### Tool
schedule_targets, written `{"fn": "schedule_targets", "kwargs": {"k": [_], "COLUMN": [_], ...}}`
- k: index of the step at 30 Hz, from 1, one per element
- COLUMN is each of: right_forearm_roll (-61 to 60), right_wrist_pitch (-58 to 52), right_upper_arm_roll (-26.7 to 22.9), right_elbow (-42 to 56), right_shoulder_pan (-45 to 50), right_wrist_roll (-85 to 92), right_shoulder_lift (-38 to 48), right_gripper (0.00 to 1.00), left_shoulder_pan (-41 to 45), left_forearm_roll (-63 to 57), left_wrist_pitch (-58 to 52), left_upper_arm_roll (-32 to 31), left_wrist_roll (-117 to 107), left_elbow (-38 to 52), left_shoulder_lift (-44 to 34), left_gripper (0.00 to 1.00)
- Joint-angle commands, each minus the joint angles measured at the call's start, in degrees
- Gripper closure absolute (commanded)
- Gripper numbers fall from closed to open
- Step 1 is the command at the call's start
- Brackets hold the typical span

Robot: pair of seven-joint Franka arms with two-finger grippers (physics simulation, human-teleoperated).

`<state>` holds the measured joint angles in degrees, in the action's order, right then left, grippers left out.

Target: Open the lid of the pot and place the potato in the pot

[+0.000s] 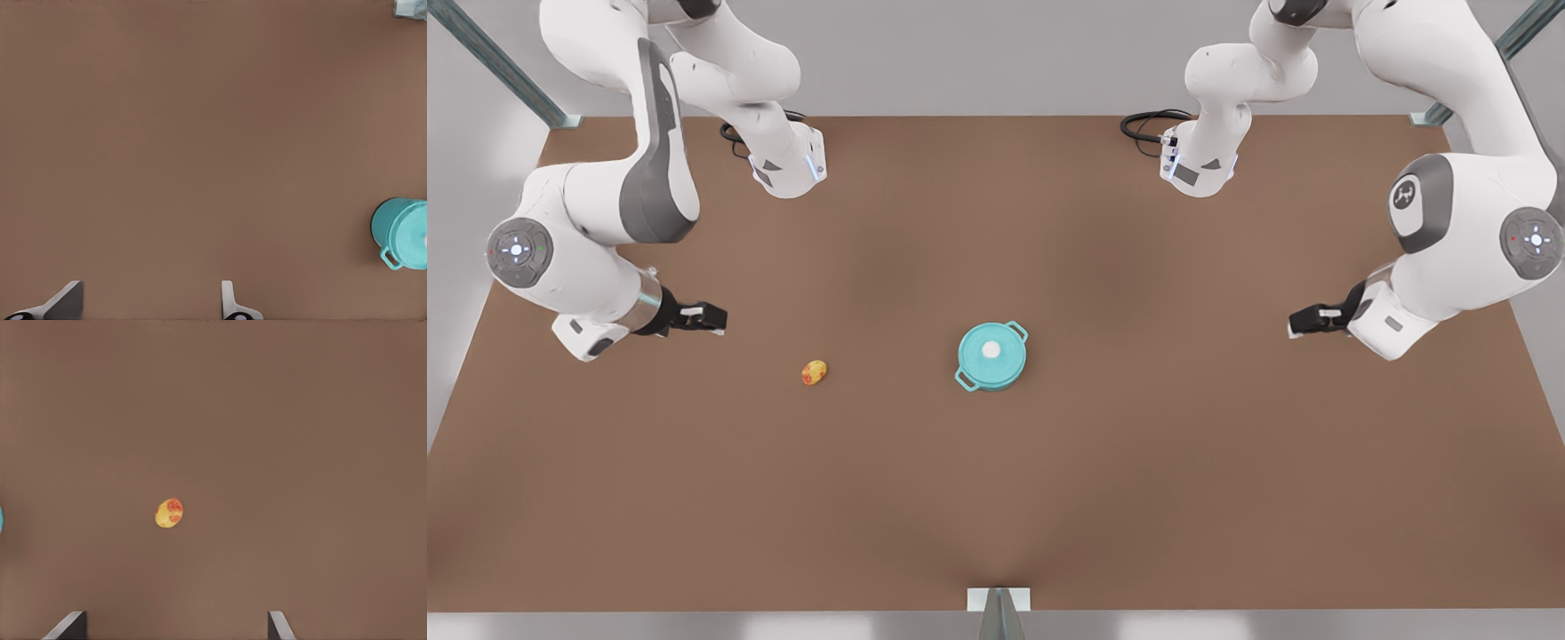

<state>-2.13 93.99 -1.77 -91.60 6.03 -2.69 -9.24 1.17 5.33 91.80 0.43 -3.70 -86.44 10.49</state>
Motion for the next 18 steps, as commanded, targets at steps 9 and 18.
{"fn": "schedule_targets", "kwargs": {"k": [9, 18], "right_forearm_roll": [-2.35, -2.53], "right_wrist_pitch": [11.65, 38.98], "right_upper_arm_roll": [-0.25, -0.08], "right_elbow": [-1.64, -22.48], "right_shoulder_pan": [-0.15, 6.27], "right_wrist_roll": [-19.02, -37.83], "right_shoulder_lift": [-5.79, -4.12], "right_gripper": [0.0, 0.0], "left_shoulder_pan": [33.36, 38.99], "left_forearm_roll": [-6.56, -10.07], "left_wrist_pitch": [6.99, 28.97], "left_upper_arm_roll": [-8.17, -7.99], "left_wrist_roll": [-46.22, -74.88], "left_elbow": [12.0, 10.77], "left_shoulder_lift": [14.03, 28.98], "left_gripper": [0.0, 0.0]}}
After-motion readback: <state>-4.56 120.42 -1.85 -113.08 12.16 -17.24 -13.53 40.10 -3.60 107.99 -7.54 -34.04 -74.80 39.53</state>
